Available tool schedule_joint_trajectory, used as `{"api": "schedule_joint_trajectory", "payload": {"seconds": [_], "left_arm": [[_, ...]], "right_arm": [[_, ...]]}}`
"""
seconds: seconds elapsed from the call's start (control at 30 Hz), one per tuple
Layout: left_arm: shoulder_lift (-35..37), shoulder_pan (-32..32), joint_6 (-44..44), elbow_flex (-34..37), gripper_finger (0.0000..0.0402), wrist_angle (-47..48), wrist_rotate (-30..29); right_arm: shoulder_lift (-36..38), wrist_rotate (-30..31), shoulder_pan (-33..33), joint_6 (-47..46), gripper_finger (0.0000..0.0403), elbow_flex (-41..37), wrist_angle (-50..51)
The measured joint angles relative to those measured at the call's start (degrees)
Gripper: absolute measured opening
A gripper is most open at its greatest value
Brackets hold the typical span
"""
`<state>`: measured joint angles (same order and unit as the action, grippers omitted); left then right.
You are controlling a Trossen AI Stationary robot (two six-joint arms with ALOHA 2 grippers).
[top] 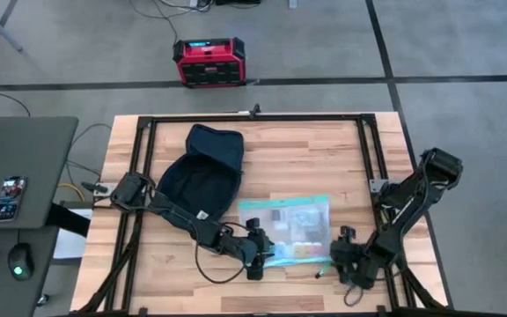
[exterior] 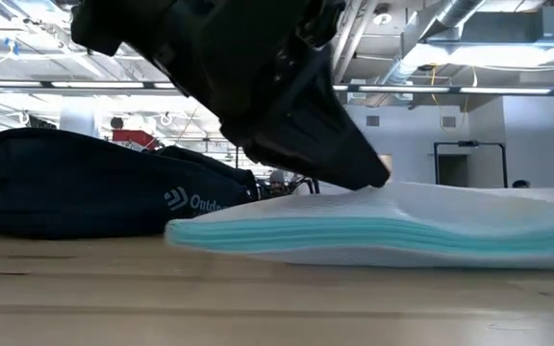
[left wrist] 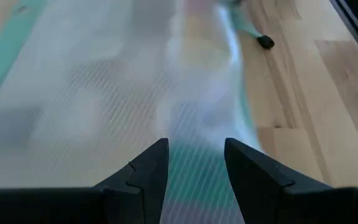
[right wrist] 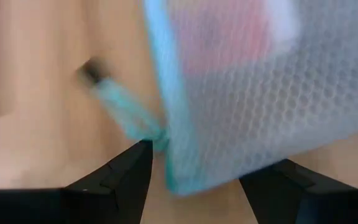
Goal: Unpack backpack
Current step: Remove the pill organizer from the zip bag
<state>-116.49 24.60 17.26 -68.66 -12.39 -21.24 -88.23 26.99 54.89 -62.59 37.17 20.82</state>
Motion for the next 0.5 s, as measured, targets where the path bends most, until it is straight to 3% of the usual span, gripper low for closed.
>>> {"api": "schedule_joint_trajectory", "payload": {"seconds": [0.1, 0.27, 0.5], "left_arm": [[0.1, 0.0, -0.1, -0.5, 0.0143, 0.1, 0.1], [1.8, 0.1, -0.4, -2.0, 0.0143, 4.8, 0.4], [2.7, 0.3, -0.9, -3.0, 0.0143, 7.9, 0.5]], "right_arm": [[0.0, 3.8, -2.0, 0.5, 0.022, 1.4, -0.7], [-0.1, 2.3, -6.3, 4.5, 0.0203, 2.6, -0.5], [-0.1, -4.0, -10.6, 7.8, 0.0118, 3.5, 0.6]]}}
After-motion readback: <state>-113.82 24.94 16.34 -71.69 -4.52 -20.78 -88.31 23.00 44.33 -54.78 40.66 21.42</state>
